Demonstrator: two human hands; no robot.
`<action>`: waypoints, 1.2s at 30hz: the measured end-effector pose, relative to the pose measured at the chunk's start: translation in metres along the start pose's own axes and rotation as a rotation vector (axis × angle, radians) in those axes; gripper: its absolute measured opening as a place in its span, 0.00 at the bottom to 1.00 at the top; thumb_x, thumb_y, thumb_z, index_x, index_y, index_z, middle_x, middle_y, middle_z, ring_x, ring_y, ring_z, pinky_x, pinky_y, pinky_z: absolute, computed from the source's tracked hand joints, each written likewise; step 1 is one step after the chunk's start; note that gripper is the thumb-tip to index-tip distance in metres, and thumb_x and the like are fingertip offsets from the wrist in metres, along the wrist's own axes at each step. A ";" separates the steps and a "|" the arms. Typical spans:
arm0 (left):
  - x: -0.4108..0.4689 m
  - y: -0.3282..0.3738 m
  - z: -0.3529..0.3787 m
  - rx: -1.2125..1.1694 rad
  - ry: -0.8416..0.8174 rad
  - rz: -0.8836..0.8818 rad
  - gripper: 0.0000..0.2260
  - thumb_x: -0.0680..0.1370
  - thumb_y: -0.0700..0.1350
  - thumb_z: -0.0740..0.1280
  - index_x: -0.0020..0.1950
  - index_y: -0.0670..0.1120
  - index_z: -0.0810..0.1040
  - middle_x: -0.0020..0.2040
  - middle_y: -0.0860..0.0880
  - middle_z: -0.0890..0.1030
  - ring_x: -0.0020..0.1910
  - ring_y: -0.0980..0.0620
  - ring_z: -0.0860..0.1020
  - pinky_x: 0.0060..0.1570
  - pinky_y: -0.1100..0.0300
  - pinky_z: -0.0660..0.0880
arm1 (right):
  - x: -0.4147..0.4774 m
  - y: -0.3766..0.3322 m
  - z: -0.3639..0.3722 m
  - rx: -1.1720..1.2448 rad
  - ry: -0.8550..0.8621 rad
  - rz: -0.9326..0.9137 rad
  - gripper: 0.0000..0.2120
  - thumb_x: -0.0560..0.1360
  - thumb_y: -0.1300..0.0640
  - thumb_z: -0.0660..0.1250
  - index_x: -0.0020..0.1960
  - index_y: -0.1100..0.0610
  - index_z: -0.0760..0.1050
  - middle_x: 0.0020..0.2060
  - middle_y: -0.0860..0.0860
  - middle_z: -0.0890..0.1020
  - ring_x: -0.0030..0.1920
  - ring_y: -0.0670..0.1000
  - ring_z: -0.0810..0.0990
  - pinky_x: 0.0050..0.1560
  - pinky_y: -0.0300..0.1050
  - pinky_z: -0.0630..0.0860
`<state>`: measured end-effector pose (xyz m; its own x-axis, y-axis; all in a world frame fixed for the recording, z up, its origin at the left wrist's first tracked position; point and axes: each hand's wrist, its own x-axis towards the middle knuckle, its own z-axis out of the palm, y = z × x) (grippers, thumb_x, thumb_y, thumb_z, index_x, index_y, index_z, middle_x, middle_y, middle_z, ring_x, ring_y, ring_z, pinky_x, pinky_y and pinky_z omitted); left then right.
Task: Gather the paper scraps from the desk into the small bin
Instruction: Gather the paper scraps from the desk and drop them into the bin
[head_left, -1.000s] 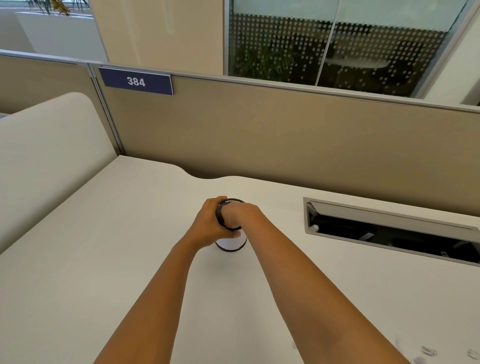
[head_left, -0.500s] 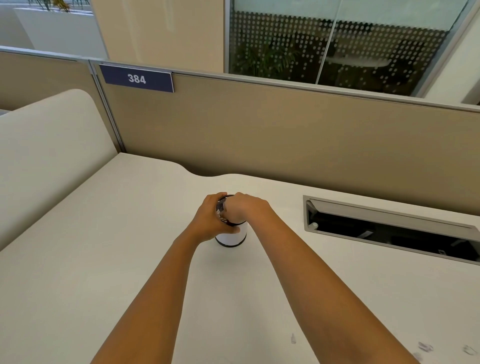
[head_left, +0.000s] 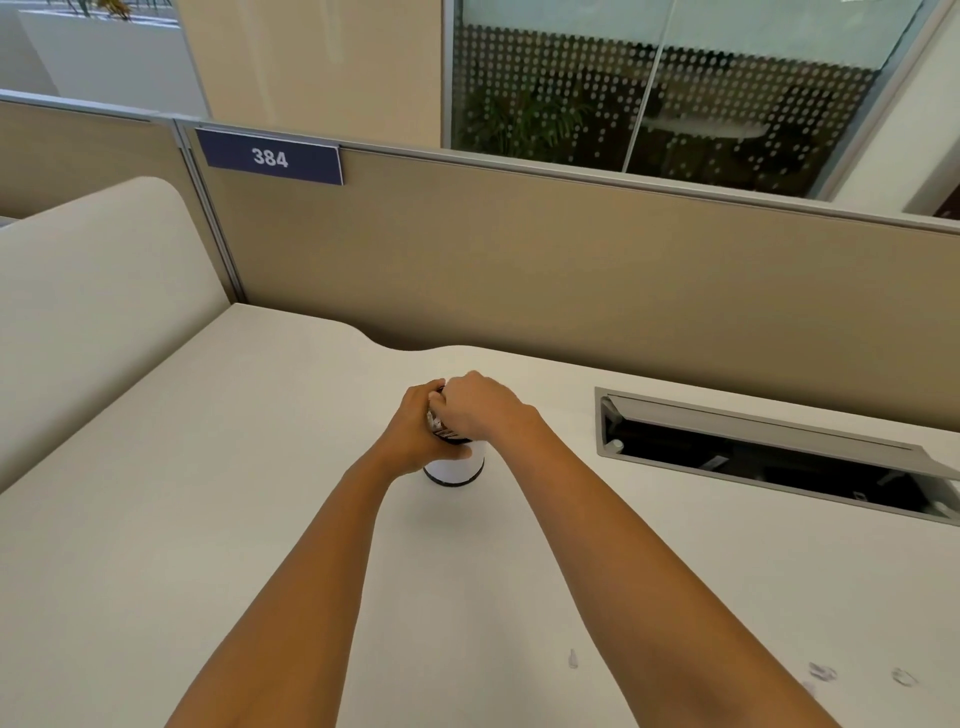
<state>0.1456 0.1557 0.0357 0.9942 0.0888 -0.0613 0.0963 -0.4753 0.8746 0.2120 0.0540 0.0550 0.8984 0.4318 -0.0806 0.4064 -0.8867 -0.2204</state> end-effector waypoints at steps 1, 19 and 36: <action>-0.001 0.000 -0.001 -0.010 -0.013 -0.006 0.36 0.61 0.37 0.79 0.65 0.44 0.69 0.65 0.42 0.73 0.62 0.42 0.75 0.61 0.44 0.75 | -0.006 0.001 -0.008 0.021 -0.013 -0.008 0.16 0.78 0.46 0.57 0.50 0.54 0.78 0.46 0.54 0.80 0.48 0.57 0.80 0.43 0.49 0.76; -0.112 0.021 0.048 0.268 0.284 0.218 0.30 0.73 0.41 0.71 0.72 0.43 0.64 0.73 0.45 0.66 0.72 0.46 0.64 0.69 0.55 0.63 | -0.200 0.099 -0.014 0.280 0.383 0.324 0.12 0.80 0.57 0.60 0.59 0.60 0.76 0.56 0.56 0.79 0.55 0.55 0.78 0.52 0.45 0.76; -0.220 0.014 0.211 0.396 -0.042 0.136 0.23 0.78 0.53 0.62 0.72 0.49 0.66 0.74 0.51 0.63 0.74 0.52 0.61 0.72 0.58 0.59 | -0.379 0.218 0.046 -0.090 0.130 0.657 0.19 0.81 0.47 0.52 0.71 0.47 0.64 0.71 0.51 0.66 0.69 0.54 0.67 0.66 0.53 0.67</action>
<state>-0.0616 -0.0554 -0.0403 0.9994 -0.0304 0.0151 -0.0332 -0.7809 0.6238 -0.0474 -0.2955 -0.0075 0.9740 -0.2206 -0.0515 -0.2243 -0.9710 -0.0831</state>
